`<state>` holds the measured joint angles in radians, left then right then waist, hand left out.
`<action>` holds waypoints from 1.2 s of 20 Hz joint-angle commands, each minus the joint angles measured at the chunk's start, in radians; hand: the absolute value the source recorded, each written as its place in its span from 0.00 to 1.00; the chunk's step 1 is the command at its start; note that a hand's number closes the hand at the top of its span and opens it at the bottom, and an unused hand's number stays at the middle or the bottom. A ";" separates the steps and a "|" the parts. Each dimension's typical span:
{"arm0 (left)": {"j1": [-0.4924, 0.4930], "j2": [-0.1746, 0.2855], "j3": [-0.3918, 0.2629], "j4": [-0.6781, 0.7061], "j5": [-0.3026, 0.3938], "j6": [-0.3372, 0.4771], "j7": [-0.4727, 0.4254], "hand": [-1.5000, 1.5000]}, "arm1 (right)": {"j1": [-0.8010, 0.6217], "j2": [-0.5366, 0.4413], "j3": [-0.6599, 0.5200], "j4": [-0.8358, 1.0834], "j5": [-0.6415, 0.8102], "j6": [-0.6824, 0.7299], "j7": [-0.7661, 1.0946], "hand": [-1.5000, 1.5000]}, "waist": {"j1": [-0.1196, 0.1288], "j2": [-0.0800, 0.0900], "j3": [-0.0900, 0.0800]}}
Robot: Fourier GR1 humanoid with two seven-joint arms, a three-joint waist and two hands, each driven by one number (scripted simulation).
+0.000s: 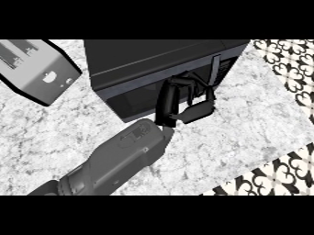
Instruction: Pick up the milk, place it into the microwave and close the microwave
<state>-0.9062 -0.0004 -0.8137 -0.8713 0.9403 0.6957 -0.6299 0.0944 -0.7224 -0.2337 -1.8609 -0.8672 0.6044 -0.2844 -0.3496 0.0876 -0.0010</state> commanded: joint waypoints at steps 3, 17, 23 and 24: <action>-0.062 0.000 0.034 0.097 0.033 -0.022 0.003 1.00 | -0.011 -0.026 -0.016 0.007 -0.033 -0.002 0.018 0.00 | -0.011 0.015 -0.001; -0.078 0.000 0.017 0.110 0.090 -0.038 -0.044 1.00 | -0.028 -0.078 0.012 -0.002 -0.127 0.080 0.046 0.00 | -0.008 0.020 0.000; -0.078 0.000 0.008 0.128 0.107 -0.037 -0.062 1.00 | -0.021 -0.092 0.007 0.002 -0.157 0.093 0.054 0.00 | -0.011 0.013 0.001; -0.082 0.000 0.004 0.123 0.111 -0.047 -0.062 1.00 | -0.030 -0.093 0.006 0.006 -0.159 0.091 0.053 0.00 | -0.005 0.018 0.001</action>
<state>-0.9282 -0.0005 -0.8467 -0.8383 1.0272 0.6749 -0.7152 0.0704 -0.8086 -0.2259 -1.8603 -1.0097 0.6912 -0.2343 -0.3523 0.0884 0.0015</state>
